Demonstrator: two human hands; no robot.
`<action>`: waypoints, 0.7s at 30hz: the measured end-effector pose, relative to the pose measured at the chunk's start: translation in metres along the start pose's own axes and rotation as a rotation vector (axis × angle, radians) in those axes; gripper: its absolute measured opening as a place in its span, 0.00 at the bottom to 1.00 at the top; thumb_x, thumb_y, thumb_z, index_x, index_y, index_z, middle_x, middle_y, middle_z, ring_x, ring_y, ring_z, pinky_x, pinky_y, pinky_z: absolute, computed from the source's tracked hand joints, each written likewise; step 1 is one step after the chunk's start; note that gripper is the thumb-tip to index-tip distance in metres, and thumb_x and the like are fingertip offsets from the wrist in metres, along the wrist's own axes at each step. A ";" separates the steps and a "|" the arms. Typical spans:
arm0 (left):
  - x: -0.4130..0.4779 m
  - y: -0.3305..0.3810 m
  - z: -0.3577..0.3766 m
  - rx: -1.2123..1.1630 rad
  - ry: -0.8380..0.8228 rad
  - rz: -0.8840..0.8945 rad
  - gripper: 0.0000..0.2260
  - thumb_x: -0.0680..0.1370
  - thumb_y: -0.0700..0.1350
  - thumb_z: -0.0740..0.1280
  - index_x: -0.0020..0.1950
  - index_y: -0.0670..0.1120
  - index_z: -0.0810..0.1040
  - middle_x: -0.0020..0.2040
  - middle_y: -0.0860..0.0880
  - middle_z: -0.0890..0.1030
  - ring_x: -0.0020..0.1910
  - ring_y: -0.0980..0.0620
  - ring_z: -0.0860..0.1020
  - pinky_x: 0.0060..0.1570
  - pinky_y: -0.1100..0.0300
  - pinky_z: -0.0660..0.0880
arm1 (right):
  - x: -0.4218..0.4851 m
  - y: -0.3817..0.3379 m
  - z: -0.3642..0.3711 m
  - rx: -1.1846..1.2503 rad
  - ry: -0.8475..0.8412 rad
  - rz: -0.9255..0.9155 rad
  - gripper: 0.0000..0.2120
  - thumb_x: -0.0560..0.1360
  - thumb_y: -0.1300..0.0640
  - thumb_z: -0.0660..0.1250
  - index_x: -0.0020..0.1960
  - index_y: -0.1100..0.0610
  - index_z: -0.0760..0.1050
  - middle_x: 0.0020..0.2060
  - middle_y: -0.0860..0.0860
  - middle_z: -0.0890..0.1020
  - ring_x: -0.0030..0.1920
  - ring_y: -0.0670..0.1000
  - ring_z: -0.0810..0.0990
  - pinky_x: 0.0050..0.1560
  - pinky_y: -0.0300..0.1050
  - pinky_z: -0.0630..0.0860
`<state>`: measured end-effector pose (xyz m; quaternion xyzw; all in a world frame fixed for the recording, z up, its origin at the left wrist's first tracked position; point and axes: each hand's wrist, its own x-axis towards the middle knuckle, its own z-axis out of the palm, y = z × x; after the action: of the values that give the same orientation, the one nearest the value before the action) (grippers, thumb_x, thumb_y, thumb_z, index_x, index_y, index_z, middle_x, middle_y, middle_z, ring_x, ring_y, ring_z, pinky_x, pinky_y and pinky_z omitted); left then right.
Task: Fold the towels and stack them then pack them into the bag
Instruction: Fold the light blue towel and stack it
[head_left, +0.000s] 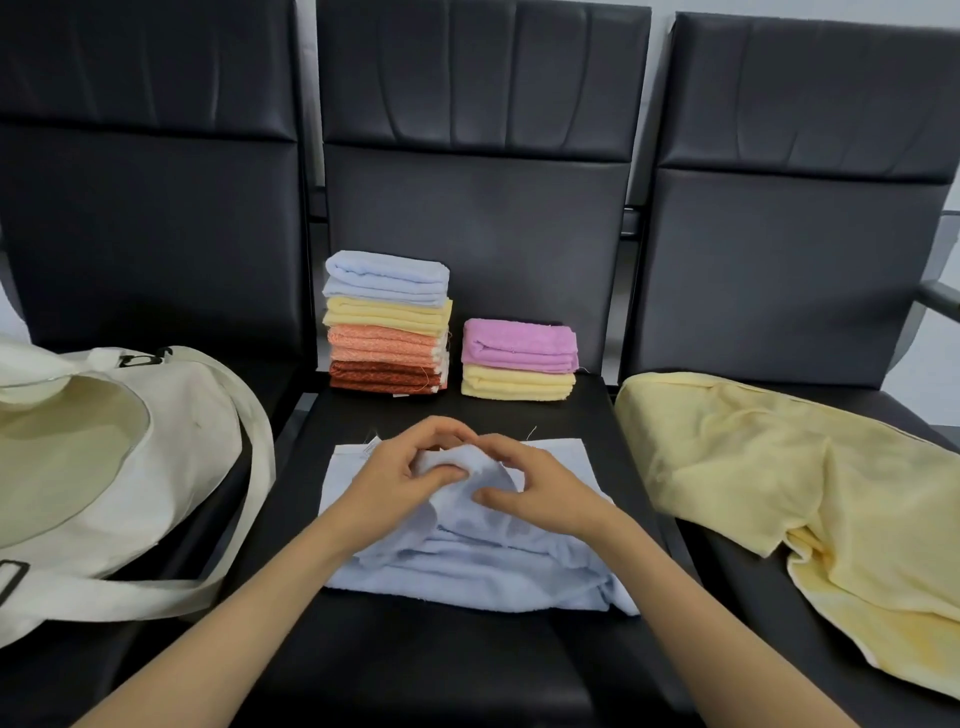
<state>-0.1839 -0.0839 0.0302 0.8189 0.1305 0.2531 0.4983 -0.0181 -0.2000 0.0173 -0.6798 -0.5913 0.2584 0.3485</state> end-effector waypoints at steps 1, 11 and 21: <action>-0.001 0.003 -0.003 -0.019 0.049 0.028 0.19 0.76 0.32 0.66 0.53 0.58 0.78 0.49 0.53 0.81 0.53 0.56 0.79 0.53 0.67 0.74 | -0.001 0.001 -0.002 0.002 0.019 0.004 0.14 0.73 0.56 0.70 0.57 0.46 0.75 0.49 0.41 0.80 0.50 0.41 0.77 0.51 0.36 0.73; 0.006 -0.012 -0.014 -0.166 0.358 -0.339 0.04 0.78 0.41 0.66 0.53 0.46 0.76 0.49 0.49 0.80 0.49 0.51 0.78 0.47 0.61 0.75 | -0.014 -0.014 -0.025 0.048 -0.040 0.128 0.13 0.73 0.53 0.72 0.39 0.53 0.68 0.37 0.43 0.73 0.36 0.41 0.70 0.38 0.33 0.67; 0.008 -0.020 -0.036 -0.438 0.486 -0.266 0.10 0.79 0.38 0.64 0.57 0.51 0.75 0.51 0.52 0.80 0.49 0.54 0.79 0.48 0.60 0.76 | -0.018 0.015 -0.051 -0.288 0.177 0.217 0.09 0.75 0.49 0.67 0.39 0.52 0.74 0.31 0.46 0.76 0.34 0.47 0.72 0.36 0.40 0.68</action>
<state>-0.1960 -0.0440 0.0279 0.5840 0.2935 0.3955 0.6452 0.0275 -0.2277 0.0363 -0.8025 -0.5124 0.1465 0.2684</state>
